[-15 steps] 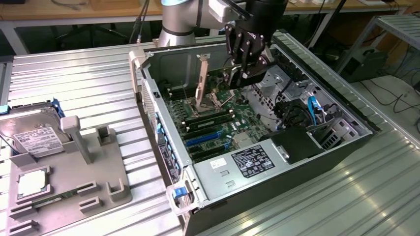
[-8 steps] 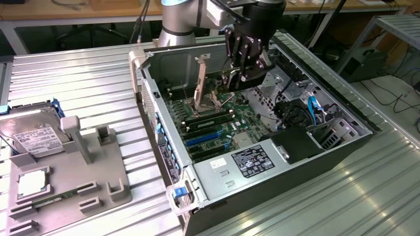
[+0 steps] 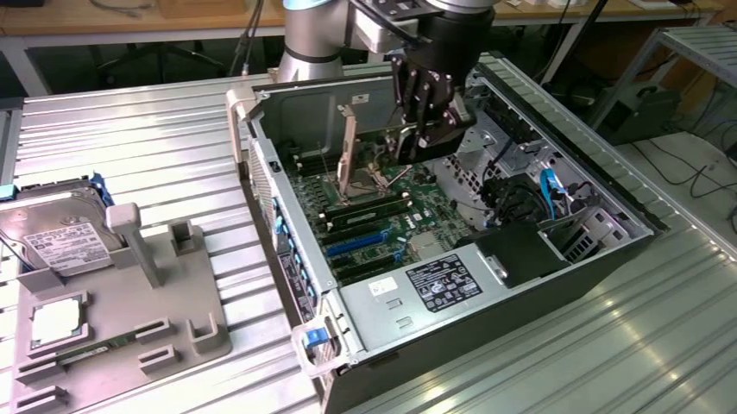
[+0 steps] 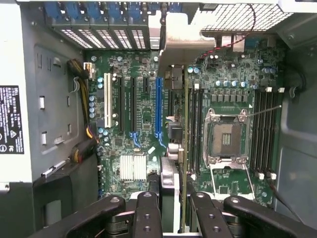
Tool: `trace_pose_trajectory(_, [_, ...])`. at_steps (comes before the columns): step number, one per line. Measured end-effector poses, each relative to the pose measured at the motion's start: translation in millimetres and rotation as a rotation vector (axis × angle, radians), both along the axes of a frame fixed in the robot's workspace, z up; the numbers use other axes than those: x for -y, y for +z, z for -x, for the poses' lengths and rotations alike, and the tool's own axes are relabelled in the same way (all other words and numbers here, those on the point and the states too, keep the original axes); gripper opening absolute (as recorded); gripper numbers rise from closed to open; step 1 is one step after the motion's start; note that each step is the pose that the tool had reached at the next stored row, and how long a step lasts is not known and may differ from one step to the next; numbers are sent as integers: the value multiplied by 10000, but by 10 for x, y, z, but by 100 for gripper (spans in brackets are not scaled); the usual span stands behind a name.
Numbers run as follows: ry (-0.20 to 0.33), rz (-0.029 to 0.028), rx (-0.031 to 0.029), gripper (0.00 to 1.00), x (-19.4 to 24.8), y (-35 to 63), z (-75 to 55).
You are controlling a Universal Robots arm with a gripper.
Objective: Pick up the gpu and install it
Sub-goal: 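Insert the gpu into the slot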
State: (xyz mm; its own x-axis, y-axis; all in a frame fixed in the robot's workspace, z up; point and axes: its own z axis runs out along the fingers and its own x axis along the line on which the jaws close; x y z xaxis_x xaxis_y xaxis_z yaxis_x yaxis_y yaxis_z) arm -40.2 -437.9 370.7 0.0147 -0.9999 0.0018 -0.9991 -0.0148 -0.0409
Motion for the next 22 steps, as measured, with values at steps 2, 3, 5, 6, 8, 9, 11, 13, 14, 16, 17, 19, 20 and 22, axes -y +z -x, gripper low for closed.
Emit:
trace_pose_trajectory(2, [0,-4,4,29,-15,-15,62])
trace_pose_trajectory(3, [-1,-3,3,29,-17,-17,78])
trace_pose_trajectory(5, [-1,-3,3,29,-20,-38,102])
trace_pose_trajectory(6, [-1,-3,3,29,-20,-61,108])
trace_pose_trajectory(8, [0,-2,2,29,-20,-97,111])
trace_pose_trajectory(9, [0,-2,2,29,-19,-109,111])
trace_pose_trajectory(11, [-1,-1,2,29,-18,-141,112])
trace_pose_trajectory(13, [0,3,2,29,-20,-178,149])
trace_pose_trajectory(14, [1,7,2,29,-23,-196,191])
trace_pose_trajectory(16, [-2,12,2,29,-25,-232,235])
trace_pose_trajectory(17, [-1,12,2,29,-25,-252,243])
trace_pose_trajectory(19, [0,12,2,29,-22,-287,245])
trace_pose_trajectory(20, [1,12,2,29,-13,-304,245])
trace_pose_trajectory(22, [0,12,2,29,14,-345,246])
